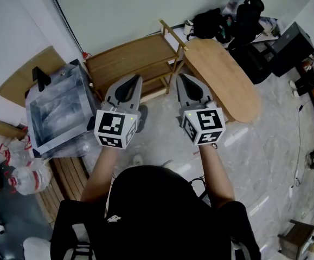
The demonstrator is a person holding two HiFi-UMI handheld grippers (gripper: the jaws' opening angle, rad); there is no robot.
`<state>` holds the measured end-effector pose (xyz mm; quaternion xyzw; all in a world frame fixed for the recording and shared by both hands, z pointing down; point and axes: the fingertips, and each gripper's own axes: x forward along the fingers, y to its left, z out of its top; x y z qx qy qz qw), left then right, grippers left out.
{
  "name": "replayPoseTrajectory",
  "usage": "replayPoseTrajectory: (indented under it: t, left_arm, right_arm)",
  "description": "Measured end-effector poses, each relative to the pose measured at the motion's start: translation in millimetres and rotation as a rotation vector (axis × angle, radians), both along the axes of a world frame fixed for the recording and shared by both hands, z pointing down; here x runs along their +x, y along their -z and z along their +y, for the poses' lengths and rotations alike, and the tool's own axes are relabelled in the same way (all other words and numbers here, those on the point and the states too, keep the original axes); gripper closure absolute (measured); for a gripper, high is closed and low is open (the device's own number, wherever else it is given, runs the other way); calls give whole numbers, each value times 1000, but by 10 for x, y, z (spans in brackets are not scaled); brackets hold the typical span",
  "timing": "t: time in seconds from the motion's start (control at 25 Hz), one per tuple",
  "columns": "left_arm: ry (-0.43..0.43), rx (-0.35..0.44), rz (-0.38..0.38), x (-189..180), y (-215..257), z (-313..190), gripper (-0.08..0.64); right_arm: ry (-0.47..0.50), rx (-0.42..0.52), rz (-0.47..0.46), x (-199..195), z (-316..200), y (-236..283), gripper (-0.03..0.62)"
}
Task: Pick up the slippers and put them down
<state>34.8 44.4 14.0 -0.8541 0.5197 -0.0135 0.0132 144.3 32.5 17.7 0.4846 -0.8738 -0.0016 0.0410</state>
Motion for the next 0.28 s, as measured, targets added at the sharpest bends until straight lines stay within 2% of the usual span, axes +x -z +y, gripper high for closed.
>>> replayPoseTrajectory:
  t: [0.28]
  left_arm:
    - [-12,-5,-6,50,-36,-51,554]
  right_arm:
    - [-12,2,4,62,-63,-16,592]
